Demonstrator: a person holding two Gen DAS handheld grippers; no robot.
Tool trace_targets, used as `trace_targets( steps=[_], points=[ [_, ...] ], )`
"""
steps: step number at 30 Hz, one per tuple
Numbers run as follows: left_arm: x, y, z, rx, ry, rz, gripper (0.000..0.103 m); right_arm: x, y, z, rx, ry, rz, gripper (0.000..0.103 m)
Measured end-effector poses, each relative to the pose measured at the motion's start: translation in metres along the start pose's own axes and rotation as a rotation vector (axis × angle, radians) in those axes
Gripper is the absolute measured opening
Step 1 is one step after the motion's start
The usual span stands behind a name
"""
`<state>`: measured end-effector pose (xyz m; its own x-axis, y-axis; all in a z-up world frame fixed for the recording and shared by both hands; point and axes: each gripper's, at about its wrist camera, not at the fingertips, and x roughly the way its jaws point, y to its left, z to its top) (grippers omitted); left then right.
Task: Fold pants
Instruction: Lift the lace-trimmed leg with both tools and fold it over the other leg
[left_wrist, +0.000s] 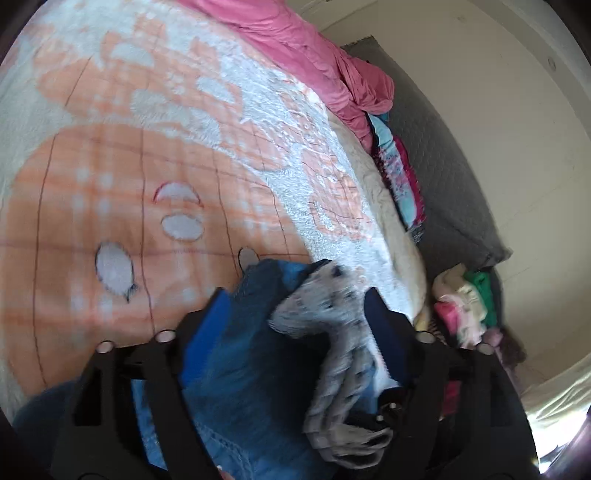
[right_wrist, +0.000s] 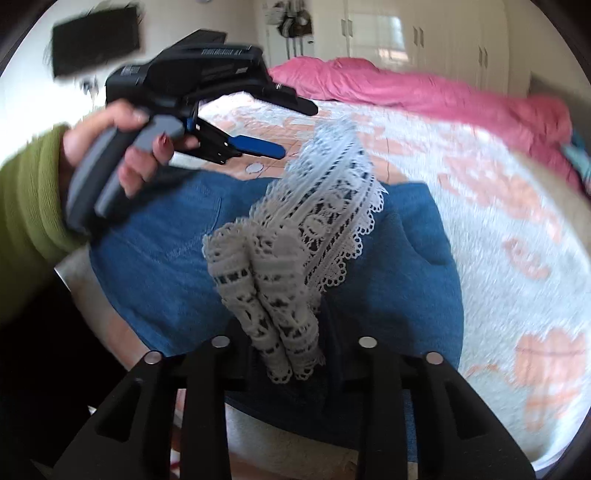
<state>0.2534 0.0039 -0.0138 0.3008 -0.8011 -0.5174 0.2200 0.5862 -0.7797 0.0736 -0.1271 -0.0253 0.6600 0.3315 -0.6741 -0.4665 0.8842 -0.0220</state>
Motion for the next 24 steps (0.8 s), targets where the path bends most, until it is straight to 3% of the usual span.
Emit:
trace_targets(
  steps=[3,6,8,10,12,14,15,20,24],
  points=[
    [0.004,0.002,-0.001,-0.033,0.018,-0.019,0.071,-0.001,0.018,-0.005,-0.113,-0.021,-0.049,0.042],
    [0.013,-0.001,-0.003,-0.026,0.045,-0.021,0.071,-0.001,0.035,-0.010,-0.208,-0.032,-0.085,0.042],
    [0.024,-0.006,-0.006,-0.010,0.076,0.025,0.071,-0.004,0.044,-0.012,-0.246,-0.044,-0.097,0.042],
    [0.032,-0.009,-0.009,0.014,0.095,0.075,0.055,-0.010,0.054,-0.018,-0.279,-0.059,-0.115,0.042],
    [0.036,-0.010,-0.013,0.029,0.098,0.100,0.027,-0.013,0.057,-0.018,-0.280,-0.065,-0.090,0.039],
    [0.039,-0.011,-0.014,0.034,0.090,0.111,0.018,-0.014,0.058,-0.017,-0.269,-0.042,-0.053,0.021],
    [0.037,-0.012,-0.014,0.037,0.082,0.111,0.015,-0.015,0.057,-0.016,-0.262,-0.041,-0.048,0.020],
    [0.009,-0.024,-0.005,0.075,-0.002,0.071,0.014,-0.029,0.056,-0.008,-0.227,-0.116,0.029,0.020],
    [0.017,-0.001,-0.005,0.044,0.022,0.149,0.014,-0.001,0.058,-0.006,-0.214,-0.028,0.057,0.021]
  ],
)
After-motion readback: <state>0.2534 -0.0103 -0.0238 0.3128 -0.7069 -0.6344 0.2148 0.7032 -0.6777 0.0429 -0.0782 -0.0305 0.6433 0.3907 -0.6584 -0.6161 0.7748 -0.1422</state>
